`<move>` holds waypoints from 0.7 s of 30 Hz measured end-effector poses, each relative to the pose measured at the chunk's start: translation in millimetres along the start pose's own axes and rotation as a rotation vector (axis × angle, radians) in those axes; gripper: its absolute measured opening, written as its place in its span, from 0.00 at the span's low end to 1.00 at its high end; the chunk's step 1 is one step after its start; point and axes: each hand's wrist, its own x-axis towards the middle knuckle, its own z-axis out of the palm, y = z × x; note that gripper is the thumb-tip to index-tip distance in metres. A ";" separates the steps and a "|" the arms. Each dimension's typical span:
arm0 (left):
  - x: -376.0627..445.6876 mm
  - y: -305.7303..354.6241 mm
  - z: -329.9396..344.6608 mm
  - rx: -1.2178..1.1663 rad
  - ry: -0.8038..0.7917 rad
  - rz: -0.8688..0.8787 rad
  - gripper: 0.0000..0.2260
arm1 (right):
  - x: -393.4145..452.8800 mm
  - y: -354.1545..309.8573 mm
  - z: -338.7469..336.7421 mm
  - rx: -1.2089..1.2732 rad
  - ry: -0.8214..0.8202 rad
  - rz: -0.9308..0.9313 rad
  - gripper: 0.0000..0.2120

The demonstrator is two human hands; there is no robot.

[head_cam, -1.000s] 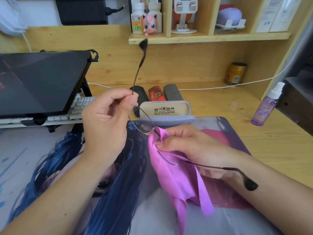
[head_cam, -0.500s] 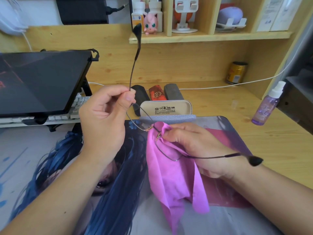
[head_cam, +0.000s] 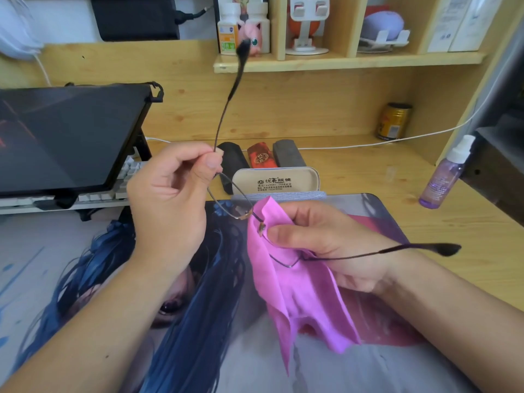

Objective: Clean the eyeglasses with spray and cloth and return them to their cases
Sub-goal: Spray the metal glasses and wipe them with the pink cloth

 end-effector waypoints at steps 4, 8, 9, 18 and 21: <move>-0.8 -0.1 1.1 0.004 -0.013 0.013 0.07 | -0.5 -0.5 0.4 0.020 -0.057 0.050 0.09; -1.5 -0.9 2.2 -0.003 -0.022 0.009 0.08 | 1.7 2.3 0.2 -0.024 -0.019 0.042 0.04; -1.4 -1.2 2.3 -0.009 -0.021 0.007 0.08 | 2.3 3.0 0.2 -0.029 -0.003 0.048 0.03; 1.1 -4.5 0.4 -0.030 0.008 -0.001 0.06 | 0.9 2.9 5.2 0.052 0.092 0.011 0.17; 1.7 -4.2 0.1 -0.040 0.015 -0.005 0.08 | -0.9 1.2 7.0 0.091 0.087 0.002 0.17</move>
